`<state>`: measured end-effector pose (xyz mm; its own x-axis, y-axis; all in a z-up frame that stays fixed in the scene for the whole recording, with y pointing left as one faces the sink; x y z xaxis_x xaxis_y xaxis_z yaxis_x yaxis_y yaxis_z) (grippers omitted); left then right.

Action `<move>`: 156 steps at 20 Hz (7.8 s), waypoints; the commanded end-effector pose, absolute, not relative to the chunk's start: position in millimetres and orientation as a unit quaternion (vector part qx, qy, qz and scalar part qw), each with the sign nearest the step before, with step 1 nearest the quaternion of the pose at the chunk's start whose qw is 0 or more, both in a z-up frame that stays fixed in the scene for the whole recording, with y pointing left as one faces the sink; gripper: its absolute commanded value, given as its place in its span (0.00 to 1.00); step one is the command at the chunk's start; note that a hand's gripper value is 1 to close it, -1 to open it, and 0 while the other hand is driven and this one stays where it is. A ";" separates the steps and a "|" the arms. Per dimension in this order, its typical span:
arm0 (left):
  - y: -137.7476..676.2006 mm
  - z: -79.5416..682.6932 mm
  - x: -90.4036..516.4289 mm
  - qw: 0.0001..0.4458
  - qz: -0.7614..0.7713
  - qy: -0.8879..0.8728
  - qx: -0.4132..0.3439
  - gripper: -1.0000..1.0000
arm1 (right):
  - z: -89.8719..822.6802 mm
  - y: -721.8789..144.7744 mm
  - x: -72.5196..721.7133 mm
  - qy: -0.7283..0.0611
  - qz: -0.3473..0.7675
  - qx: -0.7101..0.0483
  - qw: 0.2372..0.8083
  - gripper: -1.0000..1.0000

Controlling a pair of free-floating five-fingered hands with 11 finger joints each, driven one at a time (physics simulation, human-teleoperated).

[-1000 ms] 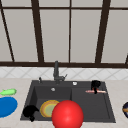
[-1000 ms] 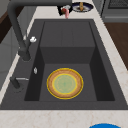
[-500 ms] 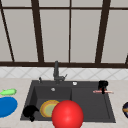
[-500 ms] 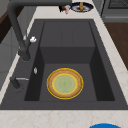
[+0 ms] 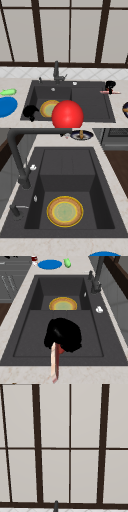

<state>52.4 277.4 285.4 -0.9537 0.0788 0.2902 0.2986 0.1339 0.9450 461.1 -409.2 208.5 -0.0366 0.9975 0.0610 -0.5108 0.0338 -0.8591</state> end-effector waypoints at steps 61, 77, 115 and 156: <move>277.4 285.4 52.4 0.085 -0.646 -0.748 -0.126 0.50 | 159.1 -665.6 370.5 -0.403 0.591 -0.277 0.642 1.00; 277.4 285.4 52.4 0.085 -0.646 -0.748 -0.126 0.50 | 134.6 -651.4 364.7 -0.359 0.623 -0.300 0.627 1.00; 277.4 285.4 52.4 0.085 -0.646 -0.748 -0.126 0.50 | 178.4 -630.8 264.9 -0.311 0.659 -0.320 0.605 0.00; 277.4 285.4 52.4 0.085 -0.646 -0.748 -0.126 0.50 | 125.7 -577.3 283.3 -0.287 0.669 -0.309 0.613 0.00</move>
<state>52.4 277.4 285.4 -0.9537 0.0788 0.2902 0.2986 0.1339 0.9450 272.8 -568.3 126.1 -0.0601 0.9968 -0.0531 -0.6307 -0.0791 -0.7720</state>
